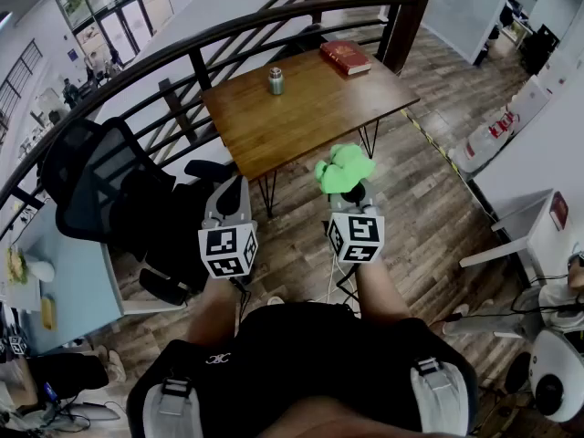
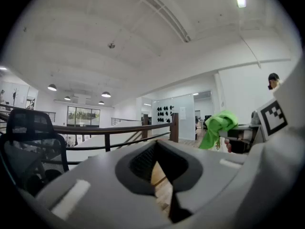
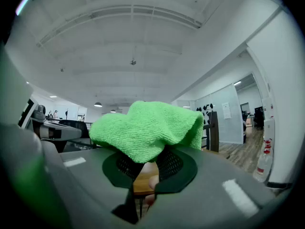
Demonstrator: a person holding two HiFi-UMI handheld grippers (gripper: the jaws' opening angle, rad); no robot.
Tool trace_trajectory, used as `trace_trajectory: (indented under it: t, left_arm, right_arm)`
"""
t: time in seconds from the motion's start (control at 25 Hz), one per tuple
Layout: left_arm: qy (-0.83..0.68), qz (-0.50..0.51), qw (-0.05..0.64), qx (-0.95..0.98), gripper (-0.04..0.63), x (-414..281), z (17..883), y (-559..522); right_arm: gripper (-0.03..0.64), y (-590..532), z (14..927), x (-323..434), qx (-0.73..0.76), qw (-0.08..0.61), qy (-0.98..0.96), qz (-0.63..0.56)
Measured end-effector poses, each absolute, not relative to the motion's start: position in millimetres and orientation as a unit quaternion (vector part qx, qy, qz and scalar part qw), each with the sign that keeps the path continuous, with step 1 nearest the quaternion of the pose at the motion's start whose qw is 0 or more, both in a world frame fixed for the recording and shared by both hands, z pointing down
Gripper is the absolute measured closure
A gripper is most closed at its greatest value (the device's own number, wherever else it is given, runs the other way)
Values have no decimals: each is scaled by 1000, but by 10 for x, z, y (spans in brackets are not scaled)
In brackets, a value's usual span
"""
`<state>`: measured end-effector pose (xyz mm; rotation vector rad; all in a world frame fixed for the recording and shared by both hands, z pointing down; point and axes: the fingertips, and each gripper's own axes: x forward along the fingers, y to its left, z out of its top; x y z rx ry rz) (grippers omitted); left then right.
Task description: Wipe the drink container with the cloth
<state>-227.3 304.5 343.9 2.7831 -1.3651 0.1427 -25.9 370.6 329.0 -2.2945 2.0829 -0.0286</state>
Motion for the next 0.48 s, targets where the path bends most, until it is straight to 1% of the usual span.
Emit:
trace_trajectory:
  t: [0.32, 0.48]
  left_arm:
    - [-443, 43, -9, 896, 541, -2349, 3338, 3160]
    - [-442, 43, -4, 896, 541, -2462, 3354, 3107]
  right_arm:
    - [566, 3764, 3241, -419, -720, 31, 693, -7]
    - [567, 3719, 3219, -540, -721, 31, 692, -6]
